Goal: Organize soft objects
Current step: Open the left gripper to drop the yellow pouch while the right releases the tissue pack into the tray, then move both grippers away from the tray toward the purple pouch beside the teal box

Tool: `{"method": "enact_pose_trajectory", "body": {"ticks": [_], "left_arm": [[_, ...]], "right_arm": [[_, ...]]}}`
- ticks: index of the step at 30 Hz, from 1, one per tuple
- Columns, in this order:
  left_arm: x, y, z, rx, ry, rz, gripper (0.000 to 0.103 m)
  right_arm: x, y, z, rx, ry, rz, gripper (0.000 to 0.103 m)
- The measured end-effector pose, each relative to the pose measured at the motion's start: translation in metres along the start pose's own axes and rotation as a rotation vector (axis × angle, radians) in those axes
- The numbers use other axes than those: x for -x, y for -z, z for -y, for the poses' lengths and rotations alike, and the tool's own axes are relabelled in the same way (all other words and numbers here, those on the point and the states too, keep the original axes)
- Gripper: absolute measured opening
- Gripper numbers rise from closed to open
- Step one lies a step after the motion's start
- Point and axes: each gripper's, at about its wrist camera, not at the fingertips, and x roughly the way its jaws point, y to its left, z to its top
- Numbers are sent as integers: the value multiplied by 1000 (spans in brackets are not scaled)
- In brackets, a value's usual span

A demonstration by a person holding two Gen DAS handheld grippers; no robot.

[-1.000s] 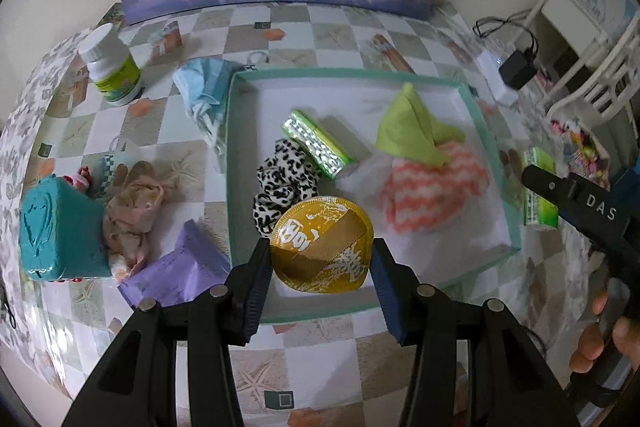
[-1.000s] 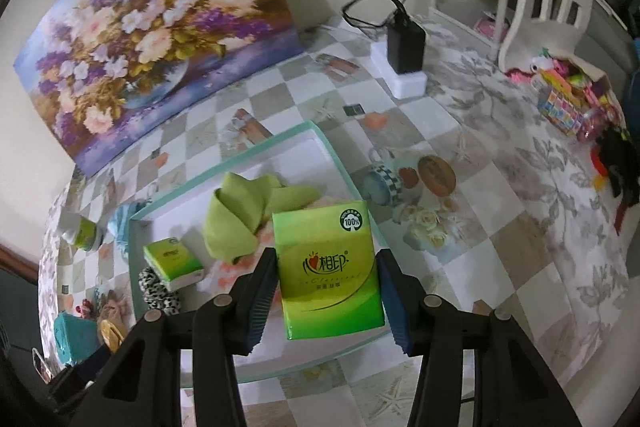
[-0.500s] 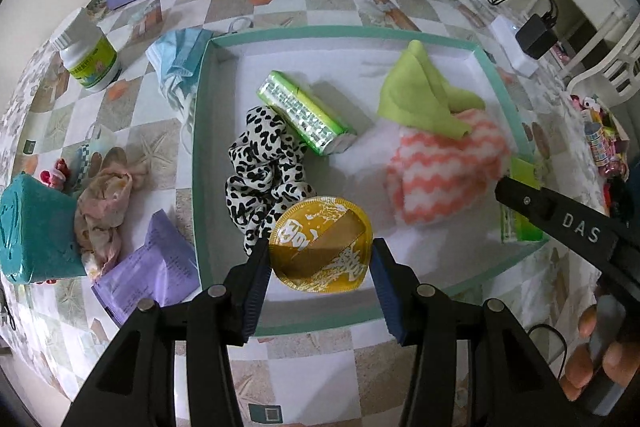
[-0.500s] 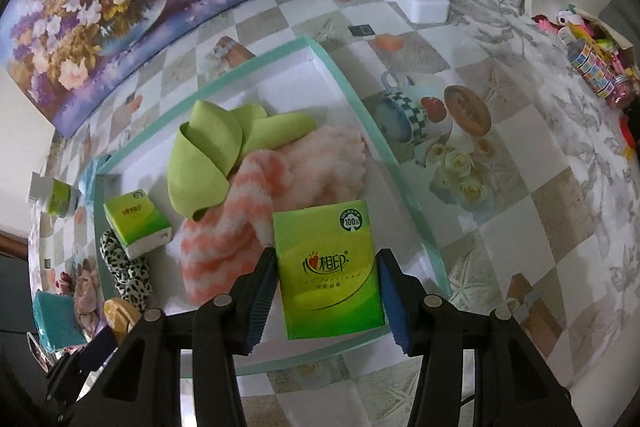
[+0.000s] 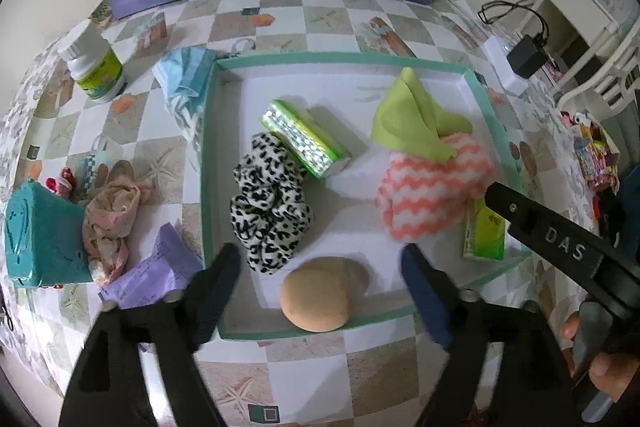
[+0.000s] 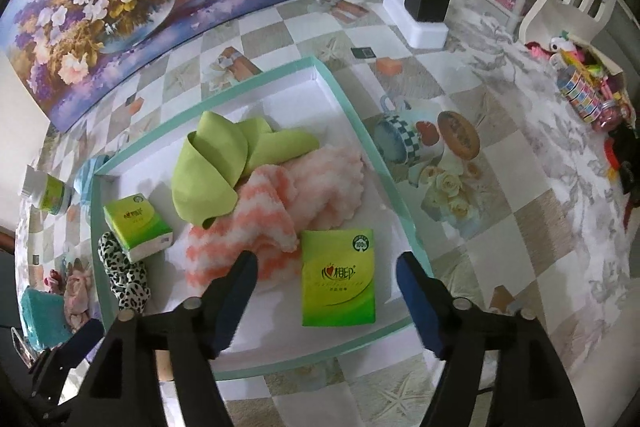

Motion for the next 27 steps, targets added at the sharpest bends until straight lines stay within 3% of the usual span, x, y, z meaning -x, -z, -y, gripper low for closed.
{"method": "enact_pose_trajectory", "body": {"ticks": [6, 10, 13, 27], "left_arm": [[2, -2, -14, 56, -21, 21, 93], [7, -4, -24, 95, -29, 50, 94], [9, -5, -30, 122, -32, 64, 101], [18, -5, -46, 187, -35, 139, 102]], "right_arm": [[4, -2, -2, 14, 16, 16, 84], [6, -2, -3, 18, 27, 27, 100], [8, -2, -3, 25, 34, 39, 103], [10, -1, -12, 60, 33, 42, 103]]}}
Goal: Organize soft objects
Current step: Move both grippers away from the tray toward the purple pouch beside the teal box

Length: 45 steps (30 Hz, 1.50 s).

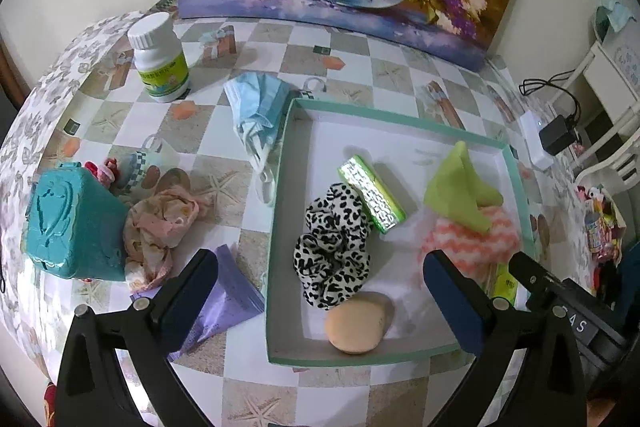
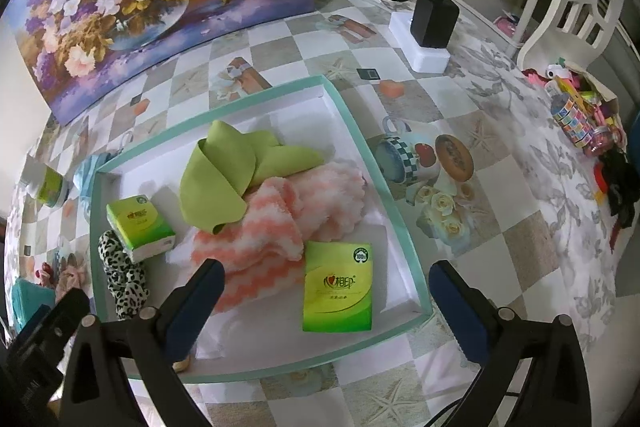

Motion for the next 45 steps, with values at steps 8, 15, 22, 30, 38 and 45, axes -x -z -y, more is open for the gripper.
{"method": "enact_pose_trajectory", "body": {"ticks": [8, 15, 22, 30, 38, 45], "left_arm": [[12, 2, -18, 54, -9, 38, 102], [36, 8, -38, 90, -14, 86, 102], [49, 24, -73, 149, -90, 101, 102], [44, 42, -122, 245, -120, 28, 102], [38, 50, -160, 350, -161, -27, 102], [22, 55, -189, 453, -150, -109, 102]], "right_arm": [[5, 2, -7, 19, -2, 10, 103], [16, 6, -31, 68, -42, 33, 103], [33, 18, -71, 145, -144, 59, 103], [38, 42, -121, 278, -203, 39, 103], [28, 64, -157, 361, -290, -31, 103], [19, 76, -180, 416, -347, -72, 103]]}}
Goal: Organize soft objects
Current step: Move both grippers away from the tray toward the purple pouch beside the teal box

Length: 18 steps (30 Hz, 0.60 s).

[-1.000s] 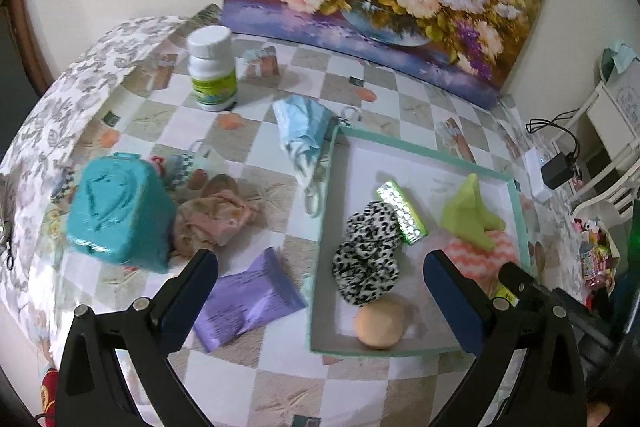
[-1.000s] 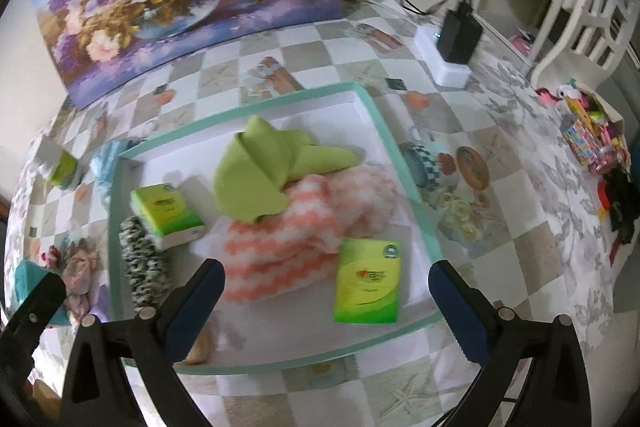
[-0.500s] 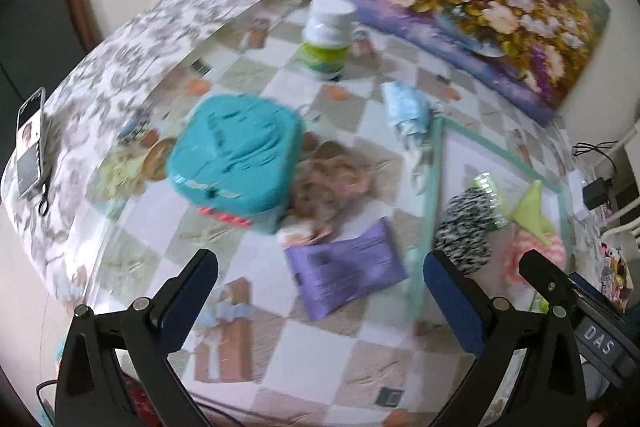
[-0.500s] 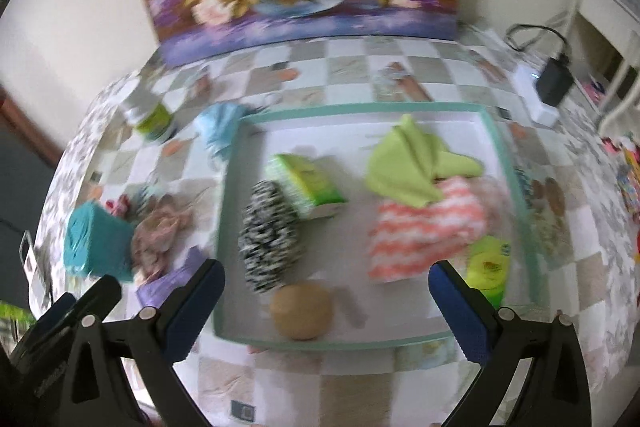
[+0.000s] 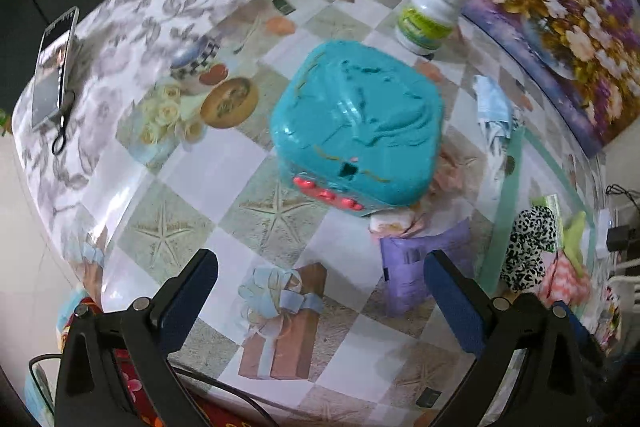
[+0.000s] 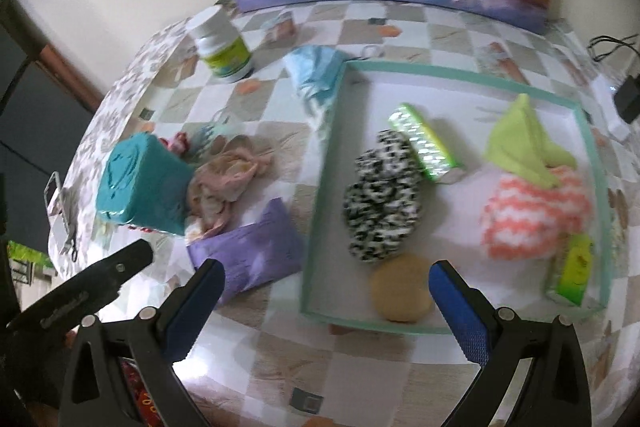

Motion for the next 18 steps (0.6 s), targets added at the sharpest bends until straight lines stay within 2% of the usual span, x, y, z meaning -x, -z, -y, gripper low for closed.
{"method": "enact_pose_trajectory", "body": {"ticks": [5, 14, 18], "left_arm": [[-6, -5, -10, 54, -5, -17, 102], [-10, -10, -33, 176, -16, -41, 102], [-13, -9, -36, 185, -20, -57, 102]], "right_arm": [[-9, 0, -20, 67, -39, -12, 103], [-31, -3, -52, 205, -49, -32, 103], [-39, -1, -65, 283, -52, -37, 103]]}}
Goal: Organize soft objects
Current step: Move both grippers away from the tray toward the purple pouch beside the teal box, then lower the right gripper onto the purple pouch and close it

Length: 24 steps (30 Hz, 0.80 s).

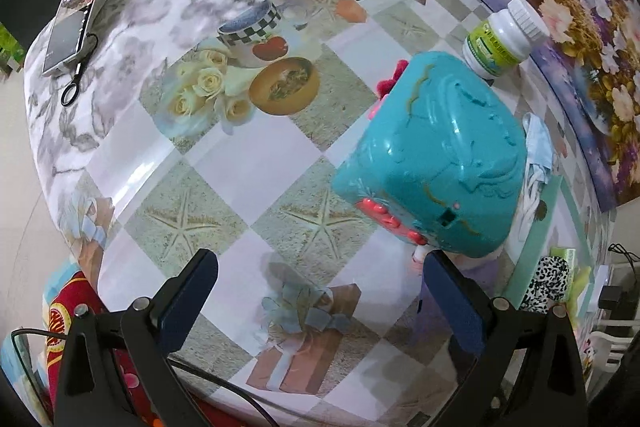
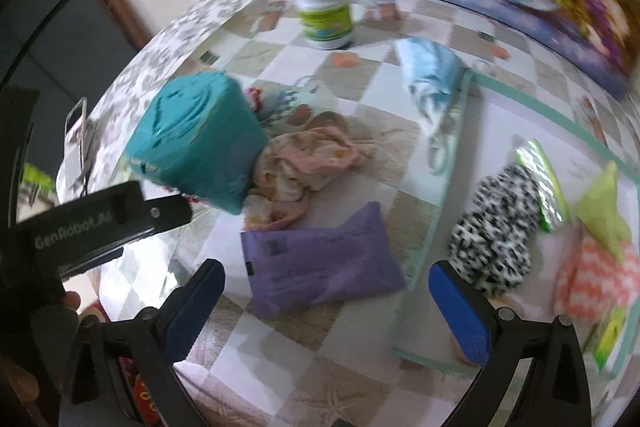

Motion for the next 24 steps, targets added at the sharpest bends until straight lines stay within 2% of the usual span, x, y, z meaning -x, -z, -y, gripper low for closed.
{"method": "enact_pose_trajectory", "body": {"ticks": [6, 11, 24], "left_arm": [[-1, -1, 2, -5, -4, -3, 102], [-3, -1, 3, -2, -1, -10, 102], [-4, -1, 5, -1, 9, -14, 102]], "right_arm": [[-17, -1, -7, 50, -15, -30, 103], [-35, 0, -11, 80, 10, -69, 103], [-55, 7, -28, 179, 68, -98, 102]]}}
